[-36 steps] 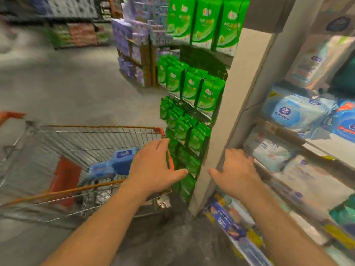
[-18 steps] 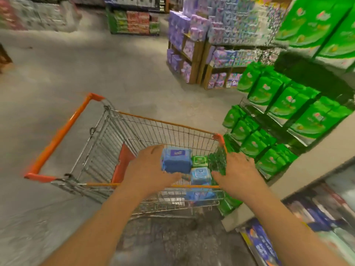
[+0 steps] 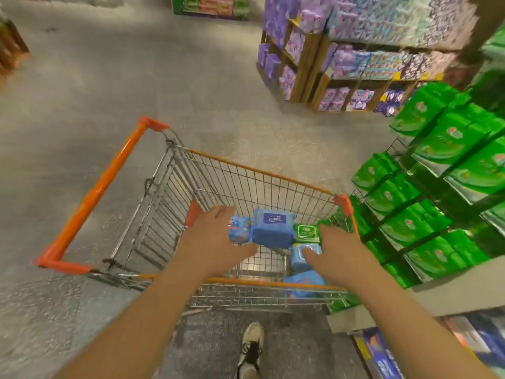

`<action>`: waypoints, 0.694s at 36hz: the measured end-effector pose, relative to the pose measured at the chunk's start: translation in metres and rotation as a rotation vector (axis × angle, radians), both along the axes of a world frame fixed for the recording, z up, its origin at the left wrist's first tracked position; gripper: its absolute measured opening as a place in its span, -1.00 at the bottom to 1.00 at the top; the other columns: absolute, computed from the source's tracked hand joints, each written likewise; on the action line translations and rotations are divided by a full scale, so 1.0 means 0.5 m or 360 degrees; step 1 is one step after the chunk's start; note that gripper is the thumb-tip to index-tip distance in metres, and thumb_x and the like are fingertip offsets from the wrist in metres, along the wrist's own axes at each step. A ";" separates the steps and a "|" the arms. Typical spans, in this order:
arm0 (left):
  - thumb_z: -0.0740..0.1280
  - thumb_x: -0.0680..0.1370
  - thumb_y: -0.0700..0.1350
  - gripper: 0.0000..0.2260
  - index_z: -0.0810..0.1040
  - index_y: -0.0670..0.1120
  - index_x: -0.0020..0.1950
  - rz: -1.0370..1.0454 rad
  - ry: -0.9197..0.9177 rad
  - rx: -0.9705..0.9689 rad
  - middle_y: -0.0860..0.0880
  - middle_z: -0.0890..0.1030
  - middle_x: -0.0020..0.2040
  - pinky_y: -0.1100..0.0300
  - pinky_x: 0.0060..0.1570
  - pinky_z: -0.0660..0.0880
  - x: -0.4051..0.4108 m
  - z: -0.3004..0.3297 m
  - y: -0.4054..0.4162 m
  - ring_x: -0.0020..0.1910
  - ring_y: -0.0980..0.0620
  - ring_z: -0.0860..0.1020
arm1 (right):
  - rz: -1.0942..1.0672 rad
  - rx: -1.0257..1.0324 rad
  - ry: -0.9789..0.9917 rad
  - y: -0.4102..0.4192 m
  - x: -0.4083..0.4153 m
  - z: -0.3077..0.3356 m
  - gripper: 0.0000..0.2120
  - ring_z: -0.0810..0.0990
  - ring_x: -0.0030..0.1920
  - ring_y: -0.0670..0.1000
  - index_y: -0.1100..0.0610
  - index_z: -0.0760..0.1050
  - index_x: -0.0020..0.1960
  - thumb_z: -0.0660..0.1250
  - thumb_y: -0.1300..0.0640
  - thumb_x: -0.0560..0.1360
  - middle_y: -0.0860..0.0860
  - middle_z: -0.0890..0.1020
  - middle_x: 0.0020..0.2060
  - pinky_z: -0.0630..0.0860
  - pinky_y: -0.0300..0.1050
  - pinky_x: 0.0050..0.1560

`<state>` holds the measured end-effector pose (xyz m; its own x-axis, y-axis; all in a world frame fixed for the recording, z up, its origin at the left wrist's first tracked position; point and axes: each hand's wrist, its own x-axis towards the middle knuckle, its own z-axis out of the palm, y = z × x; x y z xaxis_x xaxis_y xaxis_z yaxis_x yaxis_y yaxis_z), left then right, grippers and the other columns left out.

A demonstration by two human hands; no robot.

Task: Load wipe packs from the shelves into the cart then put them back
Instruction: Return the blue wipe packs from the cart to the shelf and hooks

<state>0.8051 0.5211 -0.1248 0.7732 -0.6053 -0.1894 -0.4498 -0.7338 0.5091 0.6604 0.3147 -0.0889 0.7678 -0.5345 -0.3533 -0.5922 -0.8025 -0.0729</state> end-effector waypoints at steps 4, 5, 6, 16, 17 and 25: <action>0.40 0.43 0.38 -0.21 0.25 0.10 0.56 0.0014 0.0051 0.0028 0.11 0.31 0.51 0.09 0.26 0.41 0.040 -0.027 -0.044 0.44 0.06 0.36 | -0.0012 0.0042 0.0074 -0.049 0.045 -0.029 -0.53 0.54 0.20 0.17 0.09 0.41 0.30 0.22 -0.23 0.58 0.10 0.54 0.24 0.47 0.06 0.25; 0.40 0.44 0.36 -0.25 0.28 0.12 0.54 0.0016 0.0056 0.0021 0.11 0.33 0.49 0.12 0.21 0.40 0.049 -0.033 -0.057 0.41 0.08 0.37 | -0.0009 0.0056 0.0081 -0.065 0.057 -0.041 -0.54 0.55 0.20 0.17 0.08 0.42 0.29 0.23 -0.24 0.58 0.10 0.55 0.23 0.47 0.06 0.26; 0.40 0.44 0.36 -0.25 0.27 0.13 0.54 0.0018 0.0073 0.0038 0.12 0.33 0.49 0.12 0.21 0.40 0.060 -0.041 -0.071 0.41 0.08 0.37 | -0.0005 0.0079 0.0088 -0.081 0.069 -0.052 -0.56 0.56 0.16 0.16 0.07 0.43 0.25 0.23 -0.24 0.58 0.09 0.56 0.20 0.48 0.07 0.24; 0.43 0.43 0.26 -0.51 0.44 0.21 0.32 0.0088 0.0336 0.0075 0.16 0.43 0.22 0.19 0.04 0.36 0.163 -0.129 -0.228 0.13 0.17 0.40 | -0.0035 0.0423 0.0068 -0.258 0.194 -0.175 -0.72 0.60 -0.21 0.01 0.03 0.52 0.02 0.26 -0.18 0.56 0.02 0.64 -0.12 0.60 0.00 -0.18; 0.43 0.44 0.25 -0.53 0.45 0.21 0.31 0.0079 0.0359 0.0077 0.17 0.43 0.21 0.20 0.05 0.34 0.173 -0.142 -0.241 0.15 0.17 0.40 | -0.0053 0.0436 0.0086 -0.274 0.205 -0.192 -0.70 0.59 -0.20 0.02 0.06 0.52 0.04 0.26 -0.18 0.56 0.03 0.64 -0.09 0.58 -0.02 -0.21; 0.41 0.43 0.38 -0.38 0.44 0.19 0.42 0.0084 0.0629 0.0163 0.16 0.45 0.37 0.16 0.20 0.42 0.244 -0.266 -0.317 0.36 0.06 0.46 | -0.0233 0.0587 0.0270 -0.360 0.258 -0.319 -0.50 0.57 0.16 0.16 0.21 0.45 0.34 0.25 -0.17 0.62 0.18 0.56 0.27 0.52 0.02 0.12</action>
<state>0.9271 0.3628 -0.2576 0.6582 -0.5292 -0.5354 -0.1944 -0.8066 0.5582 0.7892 0.1345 -0.2486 0.6078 -0.4478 -0.6558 -0.7263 -0.6474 -0.2311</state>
